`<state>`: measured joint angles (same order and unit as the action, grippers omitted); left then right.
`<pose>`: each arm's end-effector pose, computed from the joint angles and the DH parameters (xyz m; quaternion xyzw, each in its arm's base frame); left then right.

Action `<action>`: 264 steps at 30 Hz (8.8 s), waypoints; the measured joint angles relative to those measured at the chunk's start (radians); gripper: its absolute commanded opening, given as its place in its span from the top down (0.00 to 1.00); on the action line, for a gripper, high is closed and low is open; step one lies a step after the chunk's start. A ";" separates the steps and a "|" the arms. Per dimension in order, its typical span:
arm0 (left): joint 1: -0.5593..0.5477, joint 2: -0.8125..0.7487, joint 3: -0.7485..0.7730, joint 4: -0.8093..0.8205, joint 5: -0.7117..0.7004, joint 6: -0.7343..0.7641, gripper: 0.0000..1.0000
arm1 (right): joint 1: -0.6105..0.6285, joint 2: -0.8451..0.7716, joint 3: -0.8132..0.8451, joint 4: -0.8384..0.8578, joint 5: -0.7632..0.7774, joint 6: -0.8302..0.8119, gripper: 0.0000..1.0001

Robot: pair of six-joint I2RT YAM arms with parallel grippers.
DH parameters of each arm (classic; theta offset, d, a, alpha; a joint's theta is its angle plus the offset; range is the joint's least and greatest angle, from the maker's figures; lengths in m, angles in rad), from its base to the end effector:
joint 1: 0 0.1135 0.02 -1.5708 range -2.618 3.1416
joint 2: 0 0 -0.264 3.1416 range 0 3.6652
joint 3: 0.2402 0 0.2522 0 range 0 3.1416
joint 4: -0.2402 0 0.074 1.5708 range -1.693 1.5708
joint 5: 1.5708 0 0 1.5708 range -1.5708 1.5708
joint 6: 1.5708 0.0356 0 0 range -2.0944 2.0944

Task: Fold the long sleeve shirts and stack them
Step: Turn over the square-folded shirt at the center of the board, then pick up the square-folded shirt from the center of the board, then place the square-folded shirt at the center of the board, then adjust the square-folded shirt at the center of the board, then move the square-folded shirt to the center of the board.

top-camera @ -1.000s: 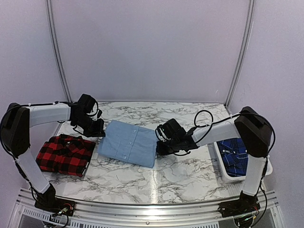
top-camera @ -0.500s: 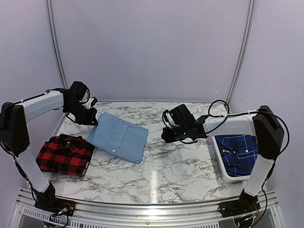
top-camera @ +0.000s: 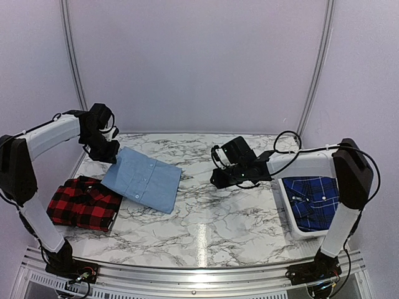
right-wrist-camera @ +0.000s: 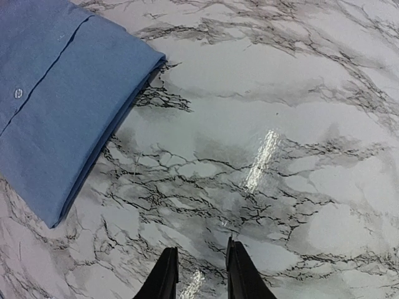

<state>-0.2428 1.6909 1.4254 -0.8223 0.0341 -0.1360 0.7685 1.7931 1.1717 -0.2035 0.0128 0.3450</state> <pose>0.3439 -0.0864 0.2722 0.0559 0.9692 -0.0613 0.2317 0.2783 0.2684 0.1967 -0.1934 0.9109 0.1875 0.3125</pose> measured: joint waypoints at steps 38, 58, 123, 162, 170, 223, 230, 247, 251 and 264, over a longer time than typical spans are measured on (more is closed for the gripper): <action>-0.816 0.780 0.972 0.160 0.186 -0.598 0.23 | 0.000 -0.789 -0.153 -0.177 0.245 0.025 0.56; -0.564 0.306 0.227 0.345 0.128 -0.364 0.15 | 0.000 -0.560 -0.414 -0.193 0.153 0.090 0.41; -0.606 0.021 -0.023 0.349 -0.137 -0.341 0.13 | -0.042 -0.169 -0.238 -0.150 0.091 0.091 0.35; -0.480 0.001 -0.319 0.506 -0.022 -0.472 0.36 | -0.083 -0.064 -0.170 -0.039 0.113 0.066 0.31; -0.475 -0.220 -0.388 0.472 -0.187 -0.546 0.32 | 0.106 -0.037 0.034 -0.075 0.154 0.061 0.30; 0.085 -0.604 -1.013 0.675 -0.172 -0.725 0.13 | 0.220 -0.070 -0.072 -0.079 0.149 0.094 0.23; -0.029 -0.416 -0.943 0.884 -0.156 -0.803 0.13 | 0.154 -0.084 -0.097 -0.062 0.138 0.087 0.23; -0.322 0.227 -0.320 1.021 -0.106 -0.946 0.13 | 0.052 -0.211 -0.215 -0.058 0.128 0.076 0.23; -0.361 0.279 -0.246 1.020 -0.103 -0.980 0.12 | 0.051 -0.219 -0.224 -0.059 0.128 0.076 0.23; -0.445 0.340 -0.164 1.036 -0.057 -1.043 0.12 | 0.051 -0.223 -0.229 -0.060 0.129 0.079 0.23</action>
<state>-0.6876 2.0304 1.2613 0.2134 -0.0227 -1.1786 0.8192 1.5703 0.9432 -0.2630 0.1413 0.4236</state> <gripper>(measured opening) 0.880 0.767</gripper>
